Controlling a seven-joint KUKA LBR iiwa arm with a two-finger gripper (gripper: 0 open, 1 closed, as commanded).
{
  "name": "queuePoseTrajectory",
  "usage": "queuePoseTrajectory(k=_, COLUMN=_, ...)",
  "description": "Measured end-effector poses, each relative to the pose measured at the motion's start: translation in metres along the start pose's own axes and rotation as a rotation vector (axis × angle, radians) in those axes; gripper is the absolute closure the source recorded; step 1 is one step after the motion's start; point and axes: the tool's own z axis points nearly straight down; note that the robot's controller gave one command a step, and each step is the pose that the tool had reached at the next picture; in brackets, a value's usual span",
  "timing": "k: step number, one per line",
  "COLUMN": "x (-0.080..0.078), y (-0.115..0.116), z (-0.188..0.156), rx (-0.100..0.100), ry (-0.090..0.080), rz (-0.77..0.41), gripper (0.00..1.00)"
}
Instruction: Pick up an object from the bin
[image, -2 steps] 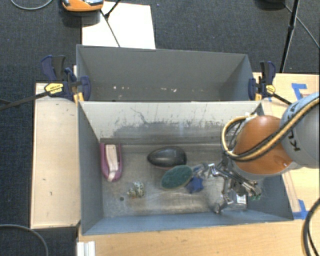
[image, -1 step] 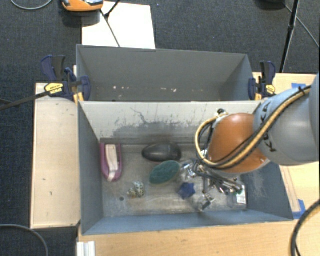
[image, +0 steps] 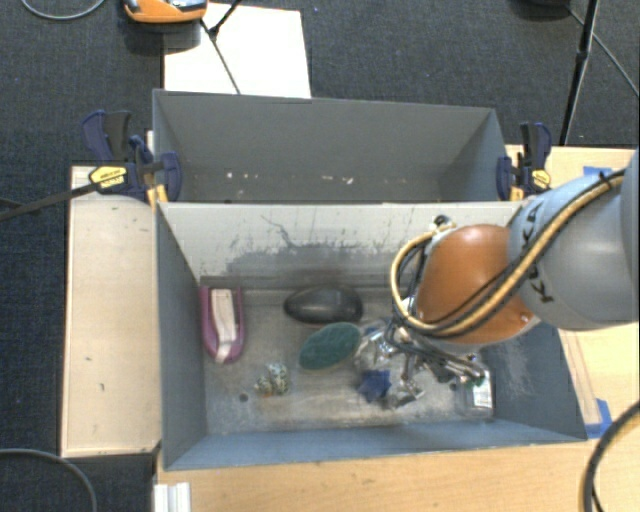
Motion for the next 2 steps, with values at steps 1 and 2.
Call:
queuePoseTrajectory(k=1, x=-0.016, y=-0.008, z=-0.108, rx=-0.003, ry=0.006, rz=0.021, gripper=1.0)
queuePoseTrajectory(k=2, x=-0.007, y=0.027, z=-0.183, rx=-0.004, ry=0.007, rz=0.032, gripper=1.0)
